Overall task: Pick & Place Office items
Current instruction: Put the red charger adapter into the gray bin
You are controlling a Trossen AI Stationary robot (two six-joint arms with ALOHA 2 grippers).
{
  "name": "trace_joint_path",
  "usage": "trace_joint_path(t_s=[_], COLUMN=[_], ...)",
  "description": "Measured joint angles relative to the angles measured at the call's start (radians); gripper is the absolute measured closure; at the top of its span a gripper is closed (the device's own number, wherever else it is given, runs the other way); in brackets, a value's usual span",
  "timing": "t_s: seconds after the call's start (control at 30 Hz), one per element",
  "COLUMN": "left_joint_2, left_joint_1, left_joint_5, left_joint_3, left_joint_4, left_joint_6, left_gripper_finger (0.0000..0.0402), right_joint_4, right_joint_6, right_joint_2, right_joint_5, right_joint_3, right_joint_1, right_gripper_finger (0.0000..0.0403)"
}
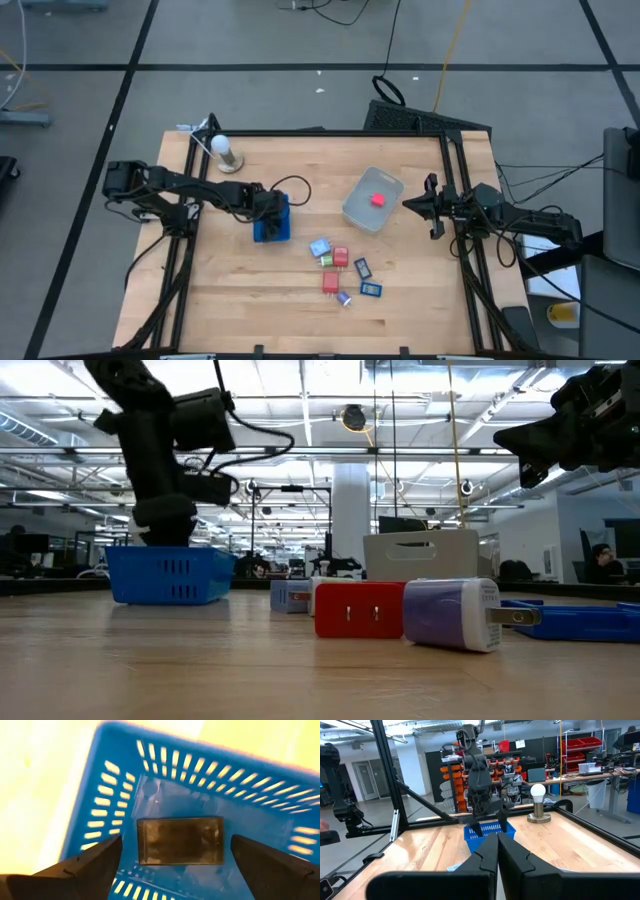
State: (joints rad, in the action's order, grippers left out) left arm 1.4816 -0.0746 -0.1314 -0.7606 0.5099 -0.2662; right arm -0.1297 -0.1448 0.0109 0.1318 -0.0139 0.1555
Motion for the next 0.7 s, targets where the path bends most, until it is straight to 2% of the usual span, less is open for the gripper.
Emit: trace_joint_path(t_s=[0.17,0.37,0.47,0.7], left_joint_2=[-0.051,-0.182,-0.255,-0.392], left_joint_1=[0.023,0.087,0.128,0.243], left_joint_5=[-0.015,-0.187,-0.225,-0.237], left_joint_3=[-0.080,-0.112,-0.113,-0.113], left_joint_4=[0.064,0.010,-0.040,-0.123], left_joint_6=[0.009,0.011,0.047,0.134], left_gripper_finger=[0.0025,0.0042,0.0078,0.0199], right_joint_4=[0.002,0.008,0.014,0.015], right_joint_6=[0.000,0.000,0.000,0.000], right_joint_2=[0.000,0.004,0.006,0.006], right_joint_5=[0.000,0.001,0.001,0.001], right_joint_3=[0.000,0.000,0.000,0.000], right_joint_1=[0.000,0.000,0.000,0.000], right_gripper_finger=[0.0403,0.0403,0.0403,0.0403])
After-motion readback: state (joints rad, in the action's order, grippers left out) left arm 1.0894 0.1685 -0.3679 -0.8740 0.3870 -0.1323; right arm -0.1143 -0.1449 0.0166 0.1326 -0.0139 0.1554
